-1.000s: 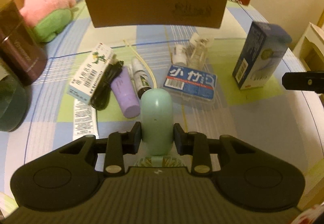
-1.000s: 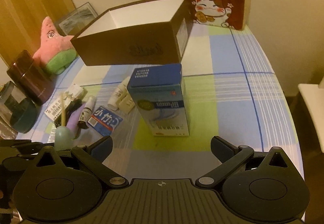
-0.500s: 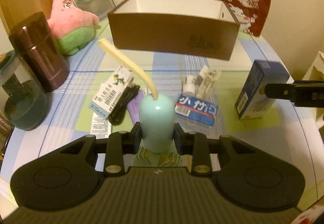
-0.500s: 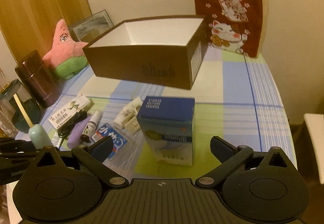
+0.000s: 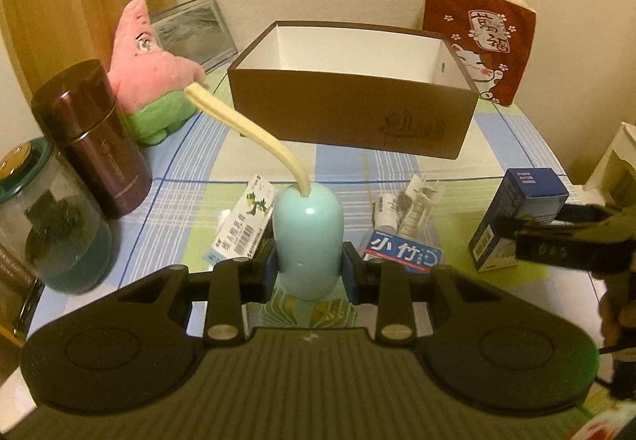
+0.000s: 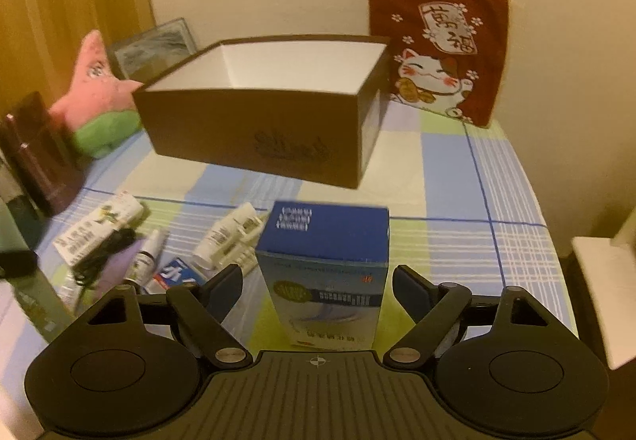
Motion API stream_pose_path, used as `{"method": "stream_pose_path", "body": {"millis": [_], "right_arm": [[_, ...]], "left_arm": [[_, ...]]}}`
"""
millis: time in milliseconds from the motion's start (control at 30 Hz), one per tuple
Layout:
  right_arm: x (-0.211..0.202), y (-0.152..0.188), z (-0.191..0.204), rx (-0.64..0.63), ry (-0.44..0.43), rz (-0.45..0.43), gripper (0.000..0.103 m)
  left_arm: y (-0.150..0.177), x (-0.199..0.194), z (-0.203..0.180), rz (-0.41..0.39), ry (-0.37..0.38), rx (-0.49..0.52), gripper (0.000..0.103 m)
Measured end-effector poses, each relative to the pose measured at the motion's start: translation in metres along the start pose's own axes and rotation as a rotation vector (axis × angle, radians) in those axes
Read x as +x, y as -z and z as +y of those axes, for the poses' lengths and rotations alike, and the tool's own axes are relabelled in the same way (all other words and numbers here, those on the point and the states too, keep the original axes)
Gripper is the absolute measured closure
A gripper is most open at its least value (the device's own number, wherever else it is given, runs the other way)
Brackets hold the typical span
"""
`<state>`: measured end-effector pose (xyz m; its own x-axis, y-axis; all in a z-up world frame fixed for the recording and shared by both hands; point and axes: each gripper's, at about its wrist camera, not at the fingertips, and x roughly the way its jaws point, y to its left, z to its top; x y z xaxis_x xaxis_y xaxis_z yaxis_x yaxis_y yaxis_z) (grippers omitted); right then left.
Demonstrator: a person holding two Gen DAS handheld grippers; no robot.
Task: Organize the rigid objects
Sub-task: 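Lift the fan with the left gripper while the right gripper lifts the medicine box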
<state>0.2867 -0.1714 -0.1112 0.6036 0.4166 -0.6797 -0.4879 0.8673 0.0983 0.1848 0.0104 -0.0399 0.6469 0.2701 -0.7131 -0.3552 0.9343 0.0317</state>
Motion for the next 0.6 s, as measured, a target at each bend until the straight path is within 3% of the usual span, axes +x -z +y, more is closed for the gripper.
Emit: {"method": "stream_pose_path", "body": {"millis": [100, 167, 333, 600], "right_arm": [[0.009, 0.007, 0.005, 0.006, 0.054, -0.007, 0.023], [0.012, 0.011, 0.007, 0.011, 0.081, -0.024, 0.039], [-0.002, 0.003, 0.012, 0.039, 0.095, -0.097, 0.040], [-0.022, -0.058, 0.027, 0.063, 0.054, -0.153, 0.040]], "left_arm": [[-0.008, 0.006, 0.009, 0.007, 0.027, 0.030, 0.073], [-0.013, 0.009, 0.014, 0.004, 0.041, 0.050, 0.073], [-0.028, 0.018, 0.029, -0.003, 0.077, 0.090, 0.073], [-0.071, 0.042, 0.043, -0.033, 0.130, 0.126, 0.073]]}}
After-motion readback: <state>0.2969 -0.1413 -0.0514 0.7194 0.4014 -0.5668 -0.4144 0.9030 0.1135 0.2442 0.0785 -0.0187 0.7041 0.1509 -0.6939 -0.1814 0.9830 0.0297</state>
